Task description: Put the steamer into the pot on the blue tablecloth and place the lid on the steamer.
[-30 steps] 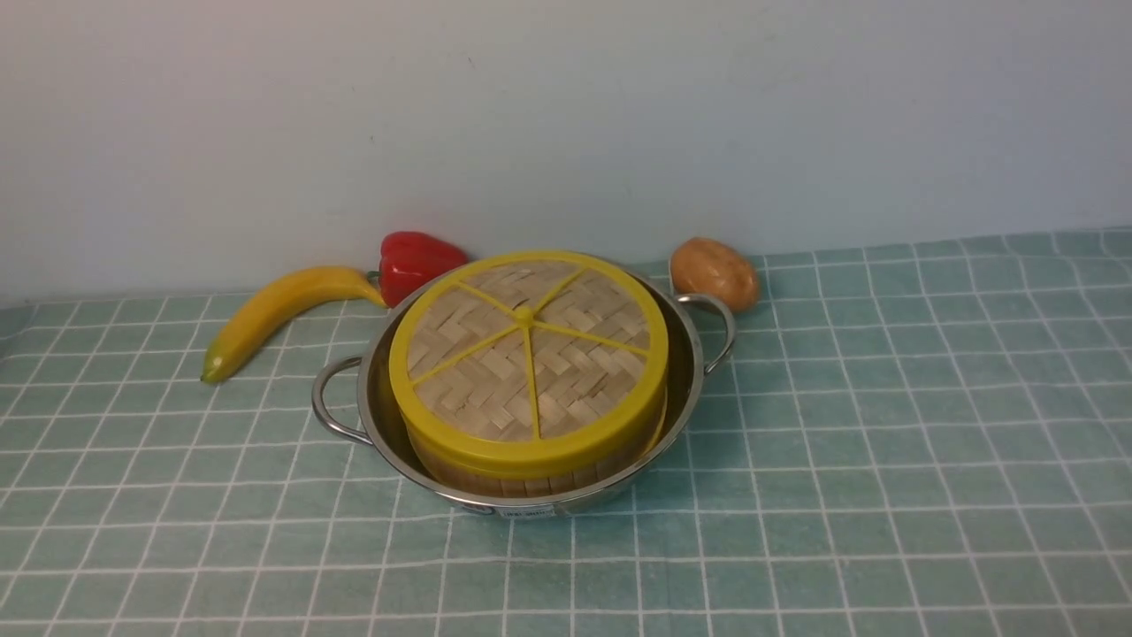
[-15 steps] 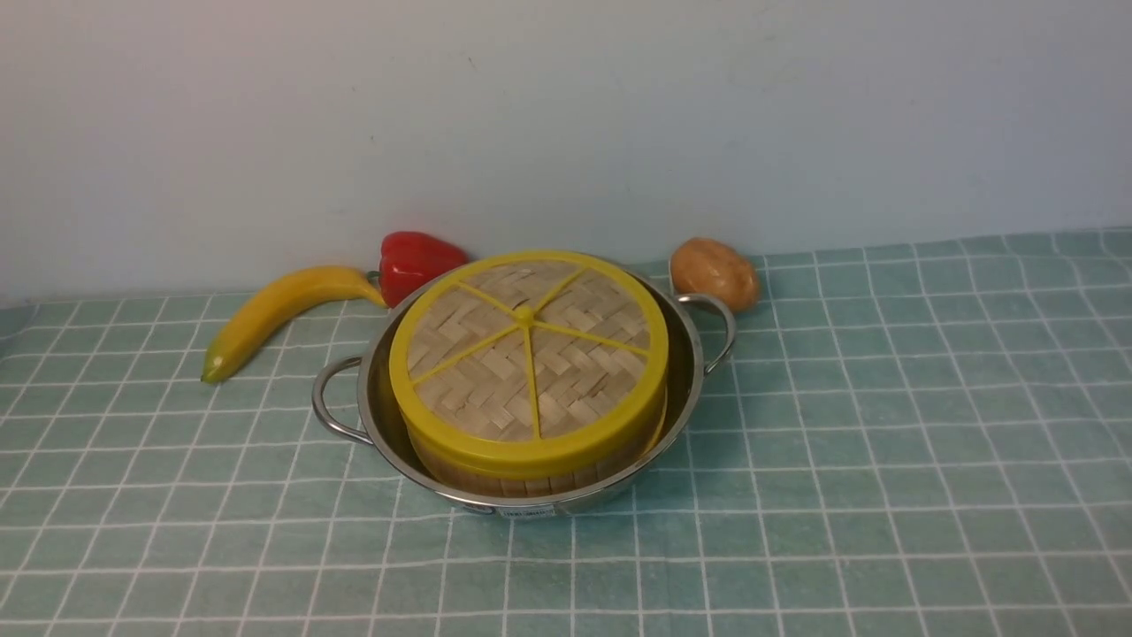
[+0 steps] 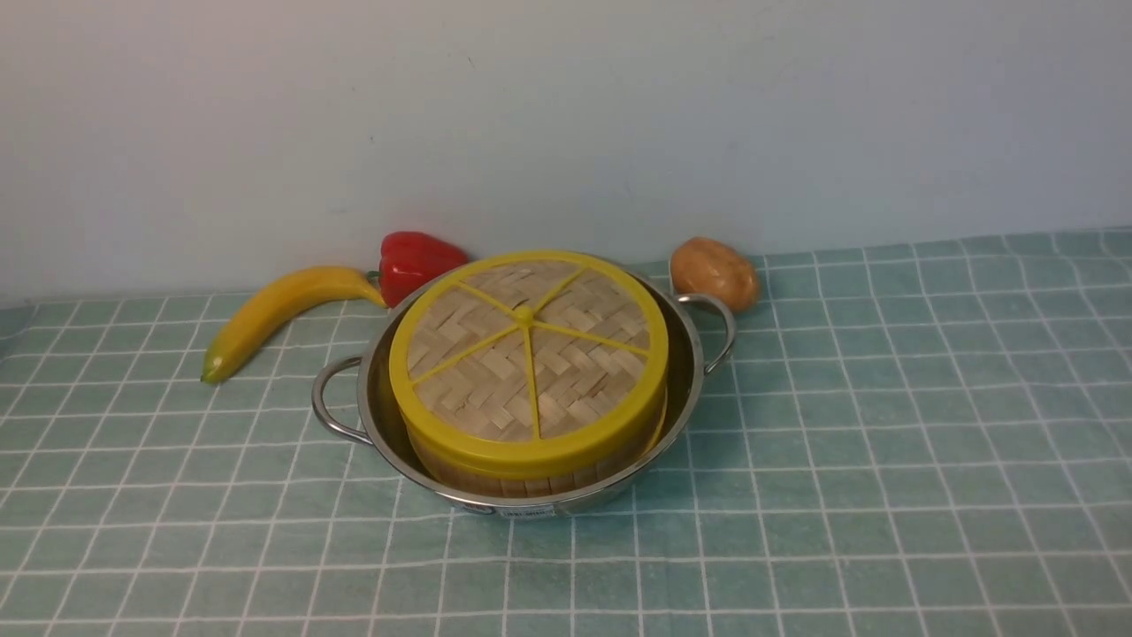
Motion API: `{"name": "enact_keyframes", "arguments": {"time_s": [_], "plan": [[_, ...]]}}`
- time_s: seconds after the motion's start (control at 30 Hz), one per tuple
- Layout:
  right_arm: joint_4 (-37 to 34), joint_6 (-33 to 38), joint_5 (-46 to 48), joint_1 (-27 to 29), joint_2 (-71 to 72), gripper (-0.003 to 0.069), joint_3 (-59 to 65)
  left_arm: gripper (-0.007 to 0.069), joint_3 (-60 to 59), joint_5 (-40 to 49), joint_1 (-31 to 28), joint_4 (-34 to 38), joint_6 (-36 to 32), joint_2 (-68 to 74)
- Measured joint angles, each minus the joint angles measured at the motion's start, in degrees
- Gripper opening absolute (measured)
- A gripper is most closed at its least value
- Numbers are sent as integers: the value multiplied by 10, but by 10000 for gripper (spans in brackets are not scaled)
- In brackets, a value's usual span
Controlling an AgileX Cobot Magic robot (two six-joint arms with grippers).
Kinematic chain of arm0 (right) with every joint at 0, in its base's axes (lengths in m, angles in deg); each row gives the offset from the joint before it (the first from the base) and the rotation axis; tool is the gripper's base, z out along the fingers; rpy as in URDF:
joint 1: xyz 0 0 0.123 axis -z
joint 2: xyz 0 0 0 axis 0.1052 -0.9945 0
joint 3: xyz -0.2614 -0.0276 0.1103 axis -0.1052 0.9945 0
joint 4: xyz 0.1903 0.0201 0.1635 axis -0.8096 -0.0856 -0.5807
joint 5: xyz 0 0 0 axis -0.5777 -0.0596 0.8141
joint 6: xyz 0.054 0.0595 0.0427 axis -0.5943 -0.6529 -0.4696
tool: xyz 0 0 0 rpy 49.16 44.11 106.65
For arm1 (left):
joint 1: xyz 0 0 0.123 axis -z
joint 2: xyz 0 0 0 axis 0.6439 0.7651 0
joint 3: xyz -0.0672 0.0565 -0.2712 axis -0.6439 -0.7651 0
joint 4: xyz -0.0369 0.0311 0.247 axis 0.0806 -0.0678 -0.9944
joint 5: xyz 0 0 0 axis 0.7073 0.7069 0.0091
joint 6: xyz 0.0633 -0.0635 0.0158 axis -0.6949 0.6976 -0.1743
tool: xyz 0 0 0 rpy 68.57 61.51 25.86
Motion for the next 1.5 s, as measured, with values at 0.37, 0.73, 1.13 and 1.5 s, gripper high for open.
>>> {"name": "enact_keyframes", "arguments": {"time_s": [0.37, 0.73, 1.13, 1.5], "plan": [[0, 0, 0, 0, 0, 240, 0, 358, 0, 0, -1, 0, 0, 0], [0, 0, 0, 0, 0, 240, 0, 358, 0, 0, -1, 0, 0, 0], [0, 0, 0, 0, 0, 240, 0, 358, 0, 0, -1, 0, 0, 0], [0, -17, 0, 0, 0, 240, 0, 358, 0, 0, -1, 0, 0, 0]]}}
